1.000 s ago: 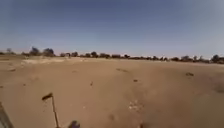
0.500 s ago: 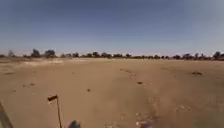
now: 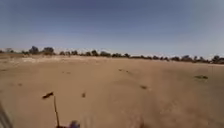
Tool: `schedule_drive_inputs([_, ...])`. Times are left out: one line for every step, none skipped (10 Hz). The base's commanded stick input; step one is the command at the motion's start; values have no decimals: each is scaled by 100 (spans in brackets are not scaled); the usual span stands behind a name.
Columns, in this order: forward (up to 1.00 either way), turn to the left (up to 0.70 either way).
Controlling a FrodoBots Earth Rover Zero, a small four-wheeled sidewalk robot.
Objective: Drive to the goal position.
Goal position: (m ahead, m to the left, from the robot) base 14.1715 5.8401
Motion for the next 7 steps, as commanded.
schedule_drive_inputs([70, 0])
schedule_drive_inputs([70, 0])
schedule_drive_inputs([70, 0])
schedule_drive_inputs([70, 0])
schedule_drive_inputs([70, 0])
schedule_drive_inputs([70, 0])
schedule_drive_inputs([70, 0])
